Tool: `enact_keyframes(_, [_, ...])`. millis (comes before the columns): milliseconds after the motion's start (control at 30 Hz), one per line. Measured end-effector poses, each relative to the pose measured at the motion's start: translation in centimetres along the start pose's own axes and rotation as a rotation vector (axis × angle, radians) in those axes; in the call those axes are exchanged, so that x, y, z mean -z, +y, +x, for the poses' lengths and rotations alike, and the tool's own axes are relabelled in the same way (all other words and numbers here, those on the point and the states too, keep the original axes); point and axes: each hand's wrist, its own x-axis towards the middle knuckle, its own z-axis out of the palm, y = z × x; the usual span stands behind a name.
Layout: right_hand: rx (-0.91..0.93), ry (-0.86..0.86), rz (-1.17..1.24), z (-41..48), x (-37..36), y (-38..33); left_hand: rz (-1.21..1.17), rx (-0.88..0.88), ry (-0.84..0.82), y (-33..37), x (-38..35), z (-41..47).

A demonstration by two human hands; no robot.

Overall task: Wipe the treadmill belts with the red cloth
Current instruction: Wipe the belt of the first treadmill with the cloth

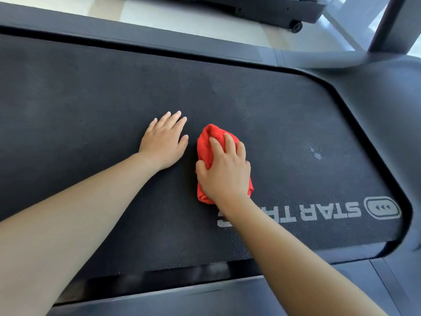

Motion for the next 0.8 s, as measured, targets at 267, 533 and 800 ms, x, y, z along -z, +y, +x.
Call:
enact_keyframes(267, [0.085, 0.071, -0.020, -6.2, 0.5, 2.0, -0.091, -0.004, -0.009, 0.7, 0.4, -0.4])
enact_keyframes(533, [-0.006, 0.048, -0.010, -1.7, 1.1, 5.1, -0.041, -0.055, -0.028, 3.5, -0.6, 0.7])
enact_keyframes(800, [0.032, 0.064, 0.030, 6.4, 0.4, 6.5, 0.001, -0.116, -0.060, 3.0, -0.6, 3.3])
